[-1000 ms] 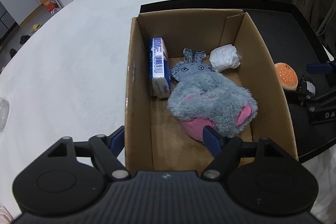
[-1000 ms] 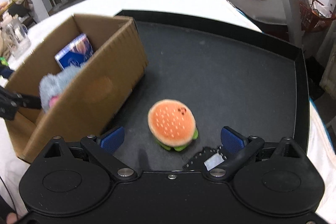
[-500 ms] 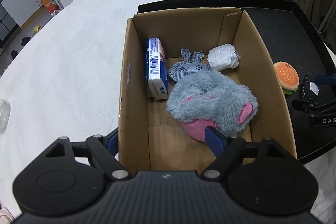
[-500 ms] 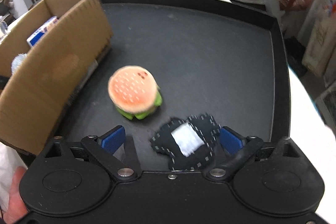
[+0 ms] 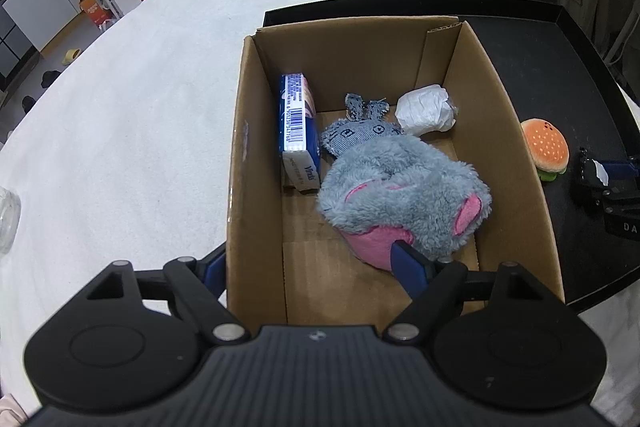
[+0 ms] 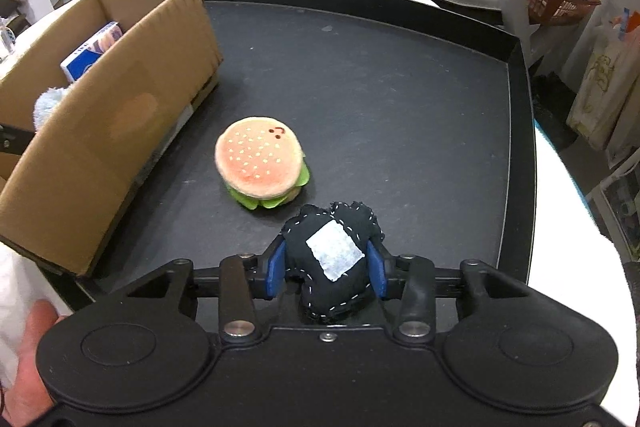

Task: Organize soft objects
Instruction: 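Carry the black heart plush into the box and open the right tool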

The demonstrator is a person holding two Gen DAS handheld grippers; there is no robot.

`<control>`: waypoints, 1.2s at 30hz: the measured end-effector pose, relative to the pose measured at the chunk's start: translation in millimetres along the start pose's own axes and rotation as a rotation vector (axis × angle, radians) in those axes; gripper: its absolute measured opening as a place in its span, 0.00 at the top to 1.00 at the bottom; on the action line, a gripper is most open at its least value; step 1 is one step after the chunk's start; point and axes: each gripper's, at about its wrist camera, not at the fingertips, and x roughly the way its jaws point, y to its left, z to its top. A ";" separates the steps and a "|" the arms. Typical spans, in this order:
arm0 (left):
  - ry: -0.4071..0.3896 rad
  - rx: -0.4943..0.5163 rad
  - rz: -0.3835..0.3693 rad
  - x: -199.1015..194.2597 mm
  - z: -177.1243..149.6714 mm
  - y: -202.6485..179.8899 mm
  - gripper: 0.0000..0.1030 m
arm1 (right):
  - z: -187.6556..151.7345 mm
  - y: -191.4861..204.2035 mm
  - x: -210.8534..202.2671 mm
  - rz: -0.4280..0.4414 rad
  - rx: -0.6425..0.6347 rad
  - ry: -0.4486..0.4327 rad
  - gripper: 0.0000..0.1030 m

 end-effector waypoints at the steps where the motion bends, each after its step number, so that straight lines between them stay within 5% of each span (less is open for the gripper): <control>1: 0.000 -0.001 -0.001 0.1 -0.3 0.2 0.21 | 0.6 0.3 -0.6 0.000 -0.001 -0.001 0.60; 36: -0.061 -0.069 -0.058 -17.1 -16.7 47.6 0.24 | 76.4 63.1 -59.0 0.022 -0.206 -0.158 0.60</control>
